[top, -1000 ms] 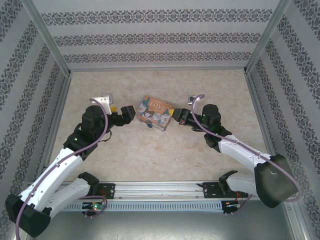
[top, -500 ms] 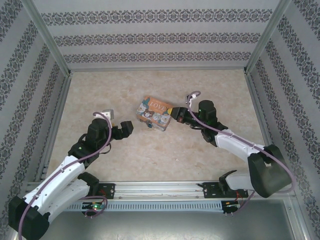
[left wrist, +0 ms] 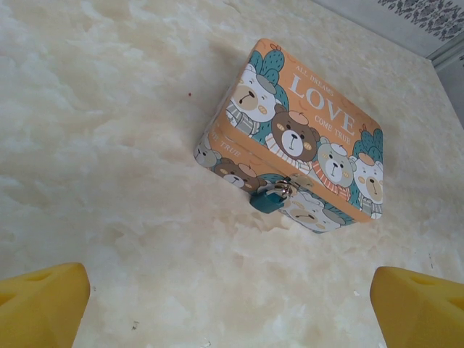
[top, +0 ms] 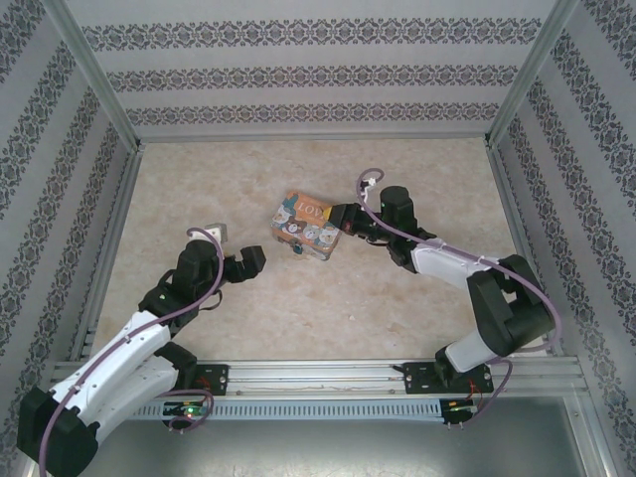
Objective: Unlock the padlock with the key
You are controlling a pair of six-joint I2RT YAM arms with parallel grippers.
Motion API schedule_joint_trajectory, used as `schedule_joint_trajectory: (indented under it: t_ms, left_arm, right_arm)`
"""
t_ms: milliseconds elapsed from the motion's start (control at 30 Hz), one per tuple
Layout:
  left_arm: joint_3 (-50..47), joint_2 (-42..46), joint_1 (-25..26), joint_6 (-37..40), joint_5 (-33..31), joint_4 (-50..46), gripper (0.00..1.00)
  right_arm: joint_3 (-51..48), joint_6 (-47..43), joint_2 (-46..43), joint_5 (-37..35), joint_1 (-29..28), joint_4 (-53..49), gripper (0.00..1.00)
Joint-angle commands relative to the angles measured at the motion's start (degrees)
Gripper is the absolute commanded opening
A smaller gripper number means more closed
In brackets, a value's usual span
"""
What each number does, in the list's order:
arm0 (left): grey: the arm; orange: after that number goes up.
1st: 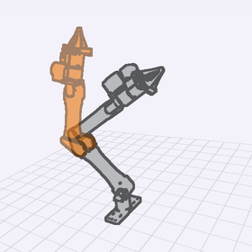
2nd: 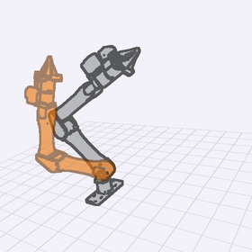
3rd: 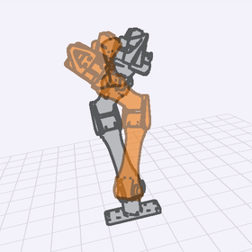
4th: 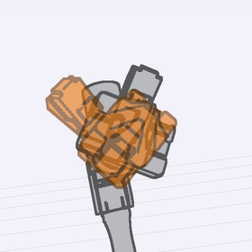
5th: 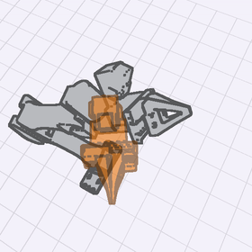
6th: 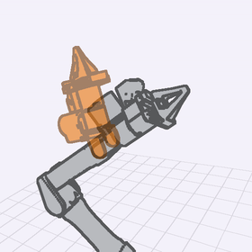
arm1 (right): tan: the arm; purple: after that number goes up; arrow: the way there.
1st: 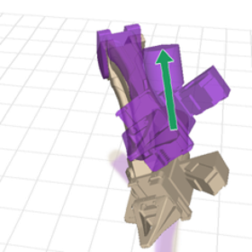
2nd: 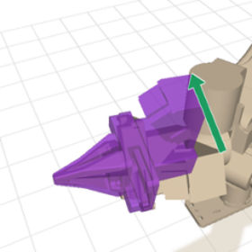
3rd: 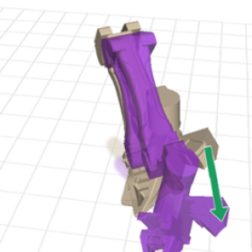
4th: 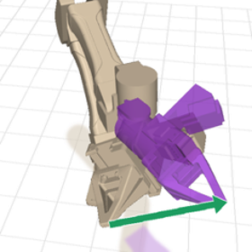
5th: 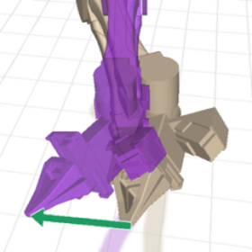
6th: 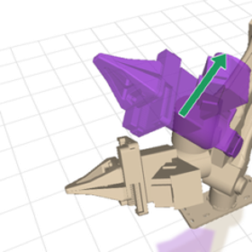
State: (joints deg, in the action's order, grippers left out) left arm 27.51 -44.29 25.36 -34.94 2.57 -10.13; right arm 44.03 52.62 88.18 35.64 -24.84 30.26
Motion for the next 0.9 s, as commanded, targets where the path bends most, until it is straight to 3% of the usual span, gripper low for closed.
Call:
schedule_joint_trajectory:
  t_ms: [0, 433, 867]
  left_arm:
    - [-1.14, -0.37, -0.50, -1.16, 1.85, 3.24, 0.98]
    - [-1.32, -10.78, -0.50, -4.23, 9.83, 13.48, 0.86]
    - [0.08, -21.45, -0.52, -5.32, 13.33, 22.46, 0.82]
  right_arm:
    - [1.84, 1.40, 2.47, 2.49, 0.84, 3.71, 0.00]
    - [2.20, 2.50, 9.30, 4.44, 1.68, 7.27, 0.00]
    - [2.82, 1.27, 14.34, 5.11, 2.49, 6.65, 0.00]
